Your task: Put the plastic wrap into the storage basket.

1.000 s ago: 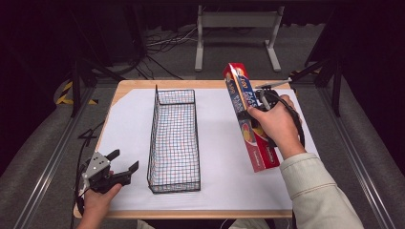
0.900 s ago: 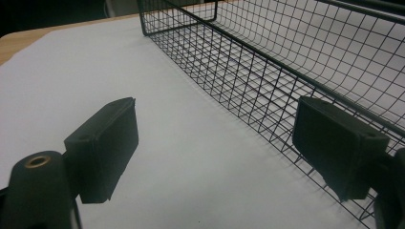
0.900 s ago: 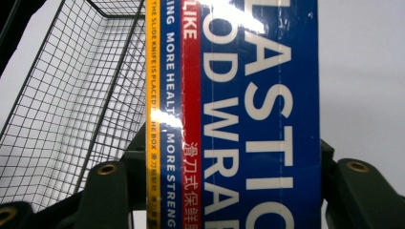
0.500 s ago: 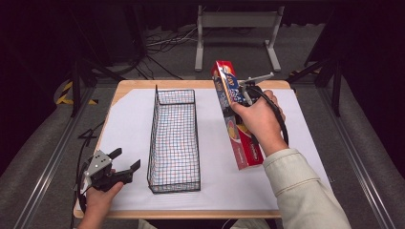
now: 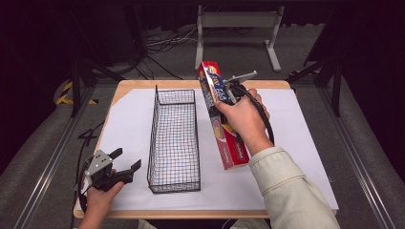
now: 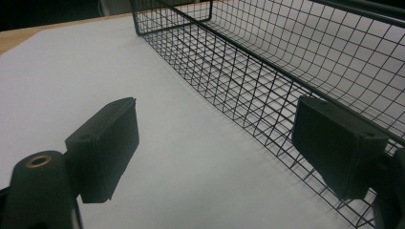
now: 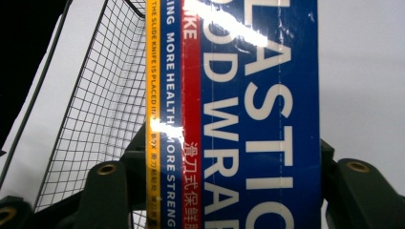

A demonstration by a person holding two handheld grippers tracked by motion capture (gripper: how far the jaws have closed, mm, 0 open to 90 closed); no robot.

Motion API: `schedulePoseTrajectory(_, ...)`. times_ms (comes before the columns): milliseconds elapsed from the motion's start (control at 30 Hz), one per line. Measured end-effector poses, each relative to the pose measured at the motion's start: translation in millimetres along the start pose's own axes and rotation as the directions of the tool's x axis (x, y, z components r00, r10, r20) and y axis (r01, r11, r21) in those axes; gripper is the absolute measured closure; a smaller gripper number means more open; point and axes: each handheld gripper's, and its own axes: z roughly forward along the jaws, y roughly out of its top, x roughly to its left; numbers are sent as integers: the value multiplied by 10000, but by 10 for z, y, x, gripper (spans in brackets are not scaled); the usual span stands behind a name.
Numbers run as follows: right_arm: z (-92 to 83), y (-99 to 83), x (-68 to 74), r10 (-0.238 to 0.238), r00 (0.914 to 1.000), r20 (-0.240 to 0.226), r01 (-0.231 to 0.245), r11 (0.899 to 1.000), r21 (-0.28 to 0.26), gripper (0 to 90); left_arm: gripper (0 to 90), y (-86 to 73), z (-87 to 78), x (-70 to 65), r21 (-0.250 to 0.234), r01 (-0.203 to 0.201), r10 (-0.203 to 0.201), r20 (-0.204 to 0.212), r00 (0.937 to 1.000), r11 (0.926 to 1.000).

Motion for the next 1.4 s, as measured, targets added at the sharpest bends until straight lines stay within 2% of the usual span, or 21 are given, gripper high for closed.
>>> schedulePoseTrajectory(233,95,64,172,84,10000,35,-85,9997,227,410,172,-2,-14,9,-5,45,-45,11,10000,10000)
schedulePoseTrajectory(400,175,111,324,311,9994,-158,-307,9991,283,410,172,-23,-43,26,-4,94,-94,-80,9999,10000)
schedulePoseTrajectory(567,228,127,417,431,9988,-235,-422,9983,394,410,172,-37,-87,35,-27,103,-104,-165,9998,9999)
schedulePoseTrajectory(767,298,117,564,328,9989,-327,-314,9985,443,410,172,-50,-120,38,-50,163,-165,-218,9996,9999)
schedulePoseTrajectory(967,351,116,665,495,9972,-558,-478,9983,322,410,172,-55,-139,40,-100,184,-186,-248,9995,9998)
schedulePoseTrajectory(1000,362,114,715,574,9963,-634,-567,9983,129,410,172,-56,-144,41,-95,214,-216,-259,9994,9997)
schedulePoseTrajectory(1100,373,113,759,632,9956,-694,-631,9980,29,409,172,-56,-149,40,-98,199,-202,-263,9994,9998)
schedulePoseTrajectory(1267,445,98,846,719,9951,-681,-716,9974,70,410,172,-59,-160,41,-112,163,-166,-276,9995,9998)
schedulePoseTrajectory(1400,545,68,896,889,9925,-843,-888,9960,50,409,172,-53,-164,46,-153,204,-208,-277,9994,9997)
